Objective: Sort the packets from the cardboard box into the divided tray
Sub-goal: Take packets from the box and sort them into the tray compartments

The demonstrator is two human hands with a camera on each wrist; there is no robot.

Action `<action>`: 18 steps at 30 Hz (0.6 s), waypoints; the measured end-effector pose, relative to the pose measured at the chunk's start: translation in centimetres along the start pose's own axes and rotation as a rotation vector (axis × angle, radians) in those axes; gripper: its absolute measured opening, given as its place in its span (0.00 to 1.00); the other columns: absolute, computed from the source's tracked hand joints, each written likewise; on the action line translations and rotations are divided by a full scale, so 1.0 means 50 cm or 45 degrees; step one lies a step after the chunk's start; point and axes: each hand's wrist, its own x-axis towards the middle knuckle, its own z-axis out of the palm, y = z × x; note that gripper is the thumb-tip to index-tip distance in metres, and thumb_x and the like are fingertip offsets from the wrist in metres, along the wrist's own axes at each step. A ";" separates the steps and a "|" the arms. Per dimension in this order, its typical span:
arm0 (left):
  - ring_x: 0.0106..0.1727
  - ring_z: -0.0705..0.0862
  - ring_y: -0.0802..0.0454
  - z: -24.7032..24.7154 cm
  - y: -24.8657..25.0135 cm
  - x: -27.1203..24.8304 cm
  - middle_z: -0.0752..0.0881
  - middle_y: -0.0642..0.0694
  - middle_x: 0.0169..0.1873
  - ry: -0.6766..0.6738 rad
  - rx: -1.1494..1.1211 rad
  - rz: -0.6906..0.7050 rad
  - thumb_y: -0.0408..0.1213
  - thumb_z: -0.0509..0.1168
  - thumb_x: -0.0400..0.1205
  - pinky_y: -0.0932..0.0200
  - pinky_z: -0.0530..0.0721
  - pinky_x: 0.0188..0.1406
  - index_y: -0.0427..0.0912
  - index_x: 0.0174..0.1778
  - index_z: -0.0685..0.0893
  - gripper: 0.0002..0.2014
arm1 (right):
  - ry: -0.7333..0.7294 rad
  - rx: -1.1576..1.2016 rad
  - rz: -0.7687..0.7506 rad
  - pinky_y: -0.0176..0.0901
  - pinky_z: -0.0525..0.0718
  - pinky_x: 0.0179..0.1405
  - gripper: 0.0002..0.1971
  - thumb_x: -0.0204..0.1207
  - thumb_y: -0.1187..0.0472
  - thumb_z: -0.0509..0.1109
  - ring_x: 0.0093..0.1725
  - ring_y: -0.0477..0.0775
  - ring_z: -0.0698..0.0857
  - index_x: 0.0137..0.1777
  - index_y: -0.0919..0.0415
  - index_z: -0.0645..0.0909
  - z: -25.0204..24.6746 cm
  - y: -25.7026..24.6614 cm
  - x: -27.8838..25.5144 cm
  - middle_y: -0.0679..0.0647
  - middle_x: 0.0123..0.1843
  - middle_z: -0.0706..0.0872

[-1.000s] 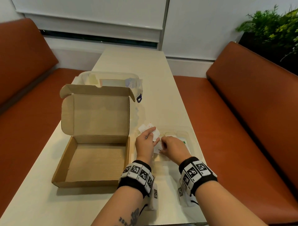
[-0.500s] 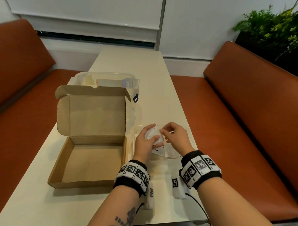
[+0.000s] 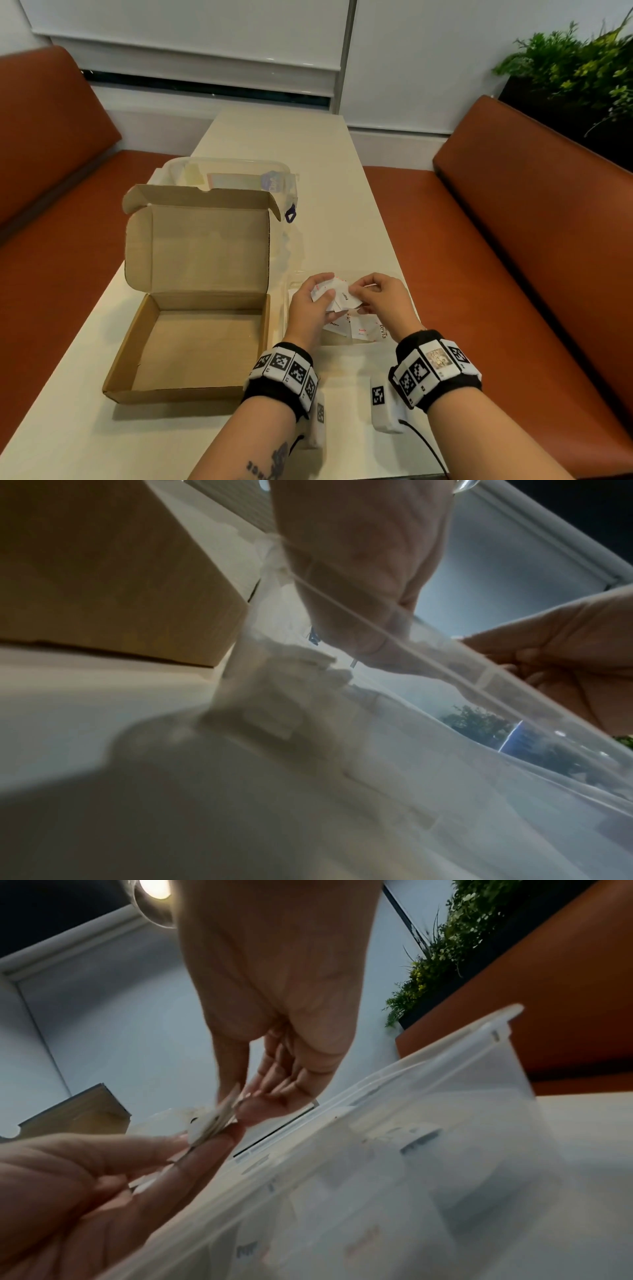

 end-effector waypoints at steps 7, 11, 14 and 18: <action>0.55 0.87 0.38 -0.002 -0.002 0.001 0.80 0.39 0.60 -0.084 -0.026 -0.025 0.23 0.66 0.80 0.61 0.89 0.38 0.49 0.54 0.83 0.15 | 0.110 0.065 0.026 0.37 0.86 0.33 0.06 0.70 0.69 0.77 0.28 0.49 0.86 0.43 0.61 0.85 0.003 0.006 -0.001 0.58 0.35 0.88; 0.54 0.86 0.39 -0.005 -0.002 0.003 0.78 0.38 0.62 -0.069 -0.015 0.011 0.21 0.66 0.79 0.61 0.89 0.39 0.49 0.55 0.84 0.17 | 0.048 0.111 0.071 0.43 0.89 0.40 0.05 0.75 0.70 0.72 0.29 0.50 0.87 0.45 0.60 0.84 0.007 0.006 0.004 0.61 0.40 0.90; 0.55 0.86 0.42 -0.005 -0.005 0.004 0.77 0.40 0.64 -0.027 0.004 0.047 0.20 0.64 0.80 0.59 0.89 0.42 0.51 0.53 0.85 0.19 | 0.026 0.077 0.047 0.41 0.87 0.40 0.05 0.76 0.71 0.71 0.35 0.53 0.86 0.41 0.62 0.84 0.001 0.006 0.005 0.60 0.40 0.88; 0.59 0.85 0.44 -0.004 -0.011 0.008 0.77 0.45 0.66 0.057 0.049 0.085 0.21 0.60 0.82 0.59 0.88 0.44 0.55 0.57 0.86 0.22 | 0.127 0.294 0.067 0.35 0.86 0.32 0.07 0.74 0.73 0.71 0.30 0.52 0.85 0.38 0.64 0.80 0.000 0.004 0.000 0.57 0.34 0.85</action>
